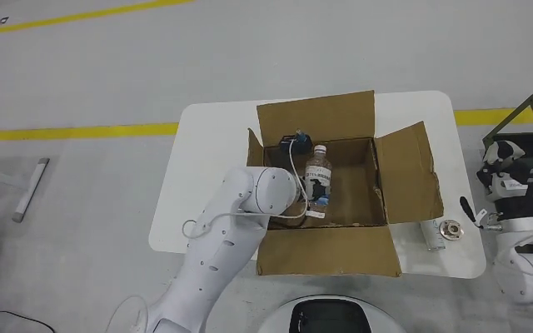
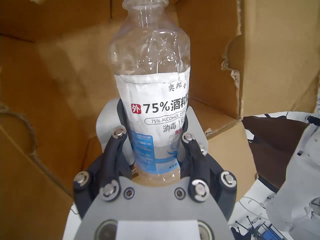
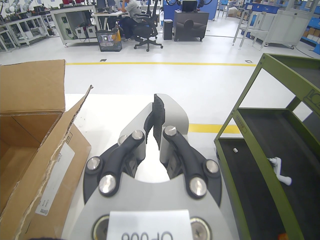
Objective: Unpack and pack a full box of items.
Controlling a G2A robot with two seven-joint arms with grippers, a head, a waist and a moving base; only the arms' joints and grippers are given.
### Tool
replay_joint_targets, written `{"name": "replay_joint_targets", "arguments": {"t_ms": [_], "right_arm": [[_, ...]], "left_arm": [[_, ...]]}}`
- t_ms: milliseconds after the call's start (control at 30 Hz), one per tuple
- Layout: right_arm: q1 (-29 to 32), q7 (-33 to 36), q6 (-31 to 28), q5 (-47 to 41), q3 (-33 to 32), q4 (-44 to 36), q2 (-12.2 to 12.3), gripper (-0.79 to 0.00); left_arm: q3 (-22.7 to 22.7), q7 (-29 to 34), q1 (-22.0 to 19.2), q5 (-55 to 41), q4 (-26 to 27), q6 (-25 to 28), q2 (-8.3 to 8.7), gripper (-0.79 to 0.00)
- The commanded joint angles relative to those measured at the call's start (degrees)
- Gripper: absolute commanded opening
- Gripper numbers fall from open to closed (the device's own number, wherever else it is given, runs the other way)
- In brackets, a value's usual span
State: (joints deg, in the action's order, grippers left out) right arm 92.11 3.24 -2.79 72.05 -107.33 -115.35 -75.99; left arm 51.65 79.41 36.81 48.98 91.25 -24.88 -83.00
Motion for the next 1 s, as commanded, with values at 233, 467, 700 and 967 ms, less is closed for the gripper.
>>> {"name": "replay_joint_targets", "arguments": {"t_ms": [233,467,700,967], "right_arm": [[0.0,0.0,0.0,0.0,0.0,0.0,0.0,-0.785],[0.0,0.0,0.0,0.0,0.0,0.0,0.0,-0.785],[0.0,0.0,0.0,0.0,0.0,0.0,0.0,-0.785],[0.0,0.0,0.0,0.0,0.0,0.0,0.0,-0.785]], "left_arm": [[-0.7,-1.4,0.0,2.8,-5.6,-1.4,-0.35,-0.785],[-1.5,-1.1,-0.4,5.0,-8.9,-1.1,-0.89,-0.785],[-1.4,-1.6,0.0,6.6,-11.5,-1.6,-1.58,-0.785],[-1.5,-1.2,-0.4,8.5,-13.5,-1.2,-2.6,-0.76]]}}
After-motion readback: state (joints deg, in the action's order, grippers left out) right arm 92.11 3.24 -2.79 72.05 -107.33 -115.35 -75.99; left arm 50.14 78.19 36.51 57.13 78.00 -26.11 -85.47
